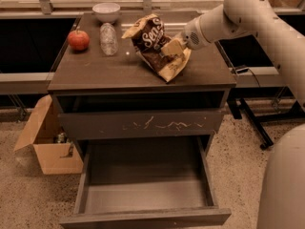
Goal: Place brown chip bag into middle drawer
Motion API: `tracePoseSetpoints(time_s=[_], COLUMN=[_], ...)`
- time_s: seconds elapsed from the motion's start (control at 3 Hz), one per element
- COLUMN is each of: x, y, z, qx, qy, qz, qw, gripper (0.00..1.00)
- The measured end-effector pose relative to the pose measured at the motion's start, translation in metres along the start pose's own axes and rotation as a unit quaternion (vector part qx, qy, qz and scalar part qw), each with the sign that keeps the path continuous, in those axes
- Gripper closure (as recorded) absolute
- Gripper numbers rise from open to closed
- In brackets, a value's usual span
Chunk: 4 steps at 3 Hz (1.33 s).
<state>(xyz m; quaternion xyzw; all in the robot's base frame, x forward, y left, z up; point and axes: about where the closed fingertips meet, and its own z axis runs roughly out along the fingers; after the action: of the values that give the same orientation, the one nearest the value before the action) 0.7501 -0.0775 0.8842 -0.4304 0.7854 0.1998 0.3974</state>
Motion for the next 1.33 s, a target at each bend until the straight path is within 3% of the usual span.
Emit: tracePoseSetpoints(time_s=[0.33,0.67,1.0,1.33], x=[0.000,-0.004,0.000,0.021], y=[0.000,0.026,0.081,0.121], z=[0.000,-0.009,-0.036,-0.048], qx=[0.000,-0.029,-0.074,-0.141], qy=[0.000,-0.015,-0.039,-0.038], qz=[0.000,-0.036,-0.089,-0.126], qw=[1.0000,0.9988,0.9925,0.9812], gripper=[0.96,1.00,1.00,1.00])
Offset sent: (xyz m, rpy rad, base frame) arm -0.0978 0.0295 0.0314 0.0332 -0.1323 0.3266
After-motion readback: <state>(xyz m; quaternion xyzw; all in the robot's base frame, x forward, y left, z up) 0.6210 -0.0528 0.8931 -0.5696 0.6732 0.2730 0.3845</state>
